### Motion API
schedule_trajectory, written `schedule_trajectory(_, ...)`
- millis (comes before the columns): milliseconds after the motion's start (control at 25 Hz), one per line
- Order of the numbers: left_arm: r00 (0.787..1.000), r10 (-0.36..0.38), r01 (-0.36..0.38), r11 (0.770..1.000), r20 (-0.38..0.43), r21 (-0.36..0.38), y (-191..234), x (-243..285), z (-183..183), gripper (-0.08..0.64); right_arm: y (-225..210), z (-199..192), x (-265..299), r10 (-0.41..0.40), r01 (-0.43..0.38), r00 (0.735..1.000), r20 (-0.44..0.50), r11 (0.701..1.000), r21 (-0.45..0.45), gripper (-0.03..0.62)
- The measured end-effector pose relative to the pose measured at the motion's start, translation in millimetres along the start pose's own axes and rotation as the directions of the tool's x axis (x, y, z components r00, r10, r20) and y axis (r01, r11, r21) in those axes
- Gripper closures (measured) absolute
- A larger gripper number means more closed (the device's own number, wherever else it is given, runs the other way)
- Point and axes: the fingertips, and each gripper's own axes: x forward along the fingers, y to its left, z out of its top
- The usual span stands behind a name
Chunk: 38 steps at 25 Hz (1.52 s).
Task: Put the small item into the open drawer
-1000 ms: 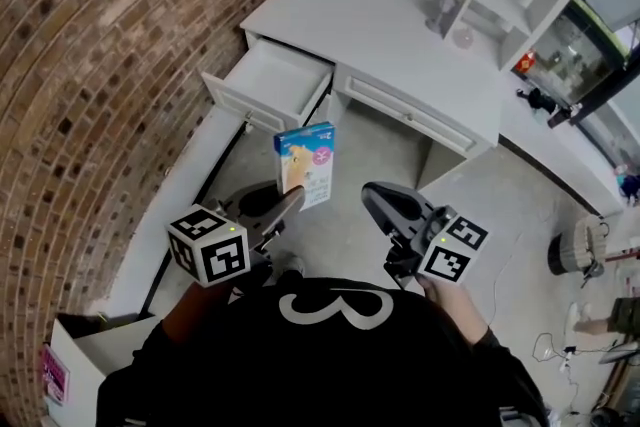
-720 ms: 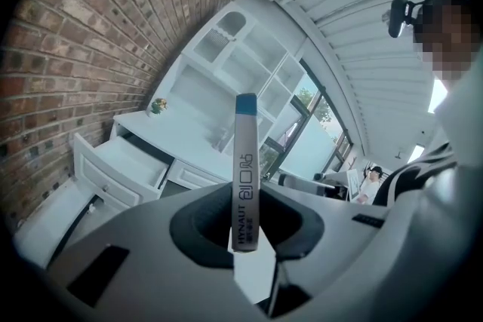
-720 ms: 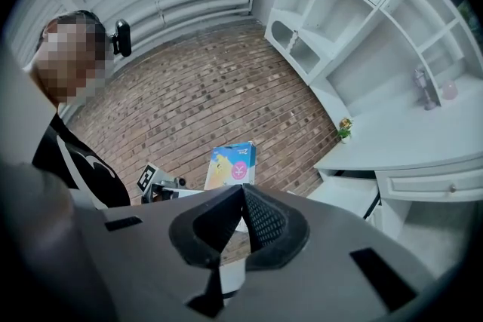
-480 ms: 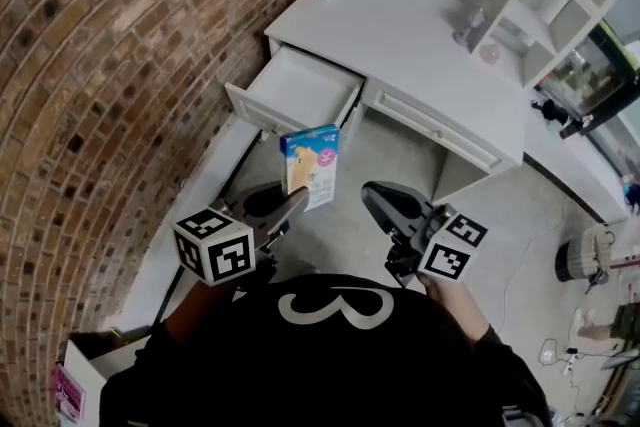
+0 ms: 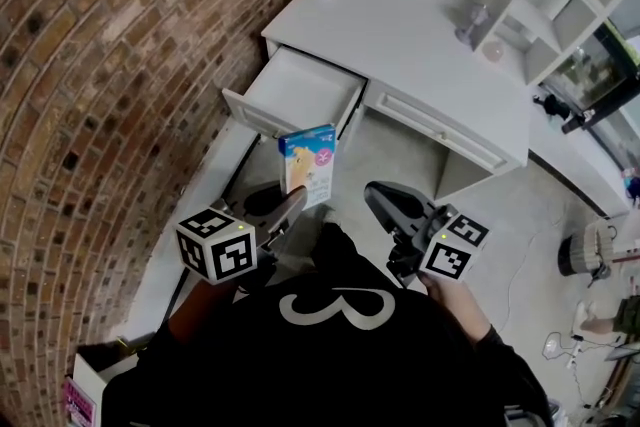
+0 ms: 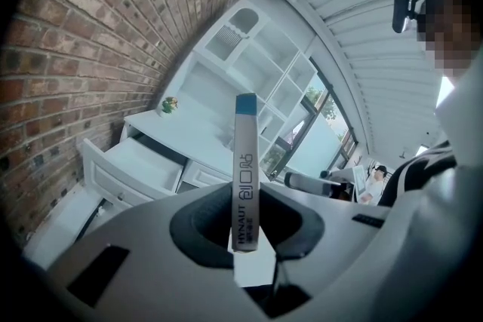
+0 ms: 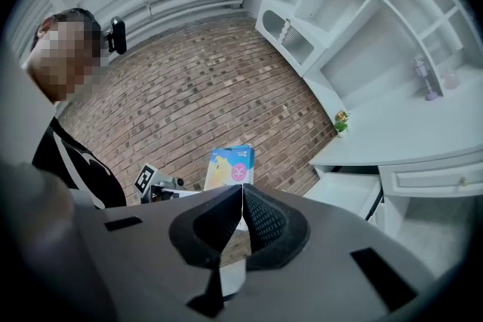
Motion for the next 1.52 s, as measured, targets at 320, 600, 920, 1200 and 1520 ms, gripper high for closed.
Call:
schedule_trajectory(320, 0.999, 0.032, -0.033, 0.999, -0.028, -0.009, 31, 31, 19, 0.486, -46, 18, 24, 0.004, -0.004, 1.0, -0.002, 0.999, 0.038, 0.581)
schedule_trajectory(600, 0.996, 0.049, -0.049, 0.999, -0.07, -0.011, 68, 76, 50, 0.486, -100, 50, 56, 0.007, -0.007, 1.0, 0.001, 0.998, 0.06, 0.583)
schedule_trajectory(920, 0.988, 0.073, -0.076, 0.997, -0.133, -0.014, 110, 129, 69, 0.486, -162, 76, 84, -0.004, 0.004, 1.0, -0.005, 0.995, 0.099, 0.583)
schedule_trajectory(1200, 0.969, 0.137, -0.138, 0.99, -0.205, 0.012, 147, 166, 76, 0.486, -202, 90, 103, 0.014, -0.012, 1.0, -0.009, 0.991, 0.131, 0.583)
schedule_trajectory(1520, 0.932, 0.199, -0.198, 0.98, -0.302, 0.035, 192, 201, 56, 0.486, -236, 96, 108, 0.014, -0.012, 1.0, -0.015, 0.991, 0.133, 0.583)
